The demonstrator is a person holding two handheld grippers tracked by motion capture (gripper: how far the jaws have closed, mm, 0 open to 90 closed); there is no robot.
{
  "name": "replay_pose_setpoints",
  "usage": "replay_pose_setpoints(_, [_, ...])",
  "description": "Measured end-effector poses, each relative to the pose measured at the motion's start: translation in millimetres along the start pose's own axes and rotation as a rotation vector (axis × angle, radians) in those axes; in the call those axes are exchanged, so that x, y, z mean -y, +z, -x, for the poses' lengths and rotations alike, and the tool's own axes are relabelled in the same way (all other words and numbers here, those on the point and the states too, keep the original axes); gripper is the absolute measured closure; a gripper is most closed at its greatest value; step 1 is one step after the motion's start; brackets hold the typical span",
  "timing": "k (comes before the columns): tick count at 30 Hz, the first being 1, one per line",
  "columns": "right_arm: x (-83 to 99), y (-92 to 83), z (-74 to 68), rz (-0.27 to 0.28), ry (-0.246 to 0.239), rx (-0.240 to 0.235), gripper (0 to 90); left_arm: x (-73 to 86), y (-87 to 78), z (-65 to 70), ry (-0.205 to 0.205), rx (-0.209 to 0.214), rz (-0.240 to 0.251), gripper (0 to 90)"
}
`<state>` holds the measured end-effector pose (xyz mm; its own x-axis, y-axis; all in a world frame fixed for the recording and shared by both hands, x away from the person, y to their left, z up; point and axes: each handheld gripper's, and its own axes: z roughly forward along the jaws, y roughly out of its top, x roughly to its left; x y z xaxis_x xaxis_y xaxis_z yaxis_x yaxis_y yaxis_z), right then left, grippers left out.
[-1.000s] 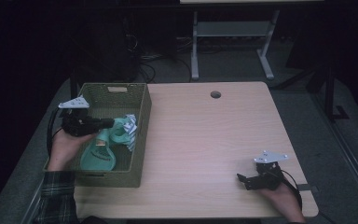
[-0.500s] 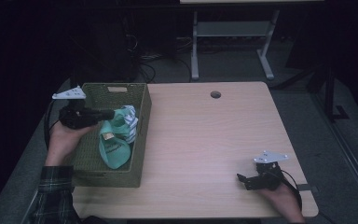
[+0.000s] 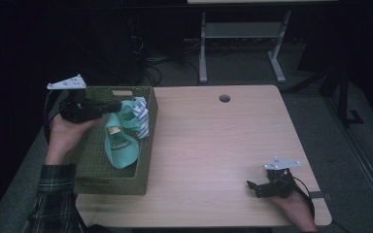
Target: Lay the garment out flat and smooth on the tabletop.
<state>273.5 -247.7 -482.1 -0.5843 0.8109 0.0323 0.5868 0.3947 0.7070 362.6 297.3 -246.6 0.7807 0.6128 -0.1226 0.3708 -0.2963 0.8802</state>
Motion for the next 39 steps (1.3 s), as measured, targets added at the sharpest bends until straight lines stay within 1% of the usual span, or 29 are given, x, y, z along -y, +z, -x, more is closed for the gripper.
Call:
replay_pose_setpoints(3, [0.0,0.0,0.0,0.000,0.000,0.000,3.8,-11.1,2.3,5.6,0.014,0.022,0.012,86.4])
replay_pose_setpoints(10, [0.0,0.0,0.1,0.000,-0.001,0.000,3.8,-35.1,10.1,20.4,0.051,0.052,0.035,86.4])
replay_pose_setpoints(16, [0.0,0.0,0.0,0.000,0.001,0.000,3.8,-49.0,19.4,31.5,0.069,0.089,0.057,86.4])
replay_pose_setpoints(23, [0.0,-0.1,-0.1,-0.001,0.002,0.001,3.8,-58.3,33.5,45.4,0.083,0.127,0.072,86.4])
replay_pose_setpoints(26, [0.0,-0.1,-0.1,-0.002,0.002,0.001,3.8,-60.6,41.7,50.9,0.092,0.141,0.070,86.4])
replay_pose_setpoints(35, [0.0,-0.2,-0.4,-0.003,0.005,0.000,3.8,-64.3,65.6,66.7,0.113,0.180,0.069,86.4])
replay_pose_setpoints(39, [0.0,-0.2,-0.4,-0.003,0.005,0.000,3.8,-63.8,76.2,73.1,0.112,0.198,0.068,86.4])
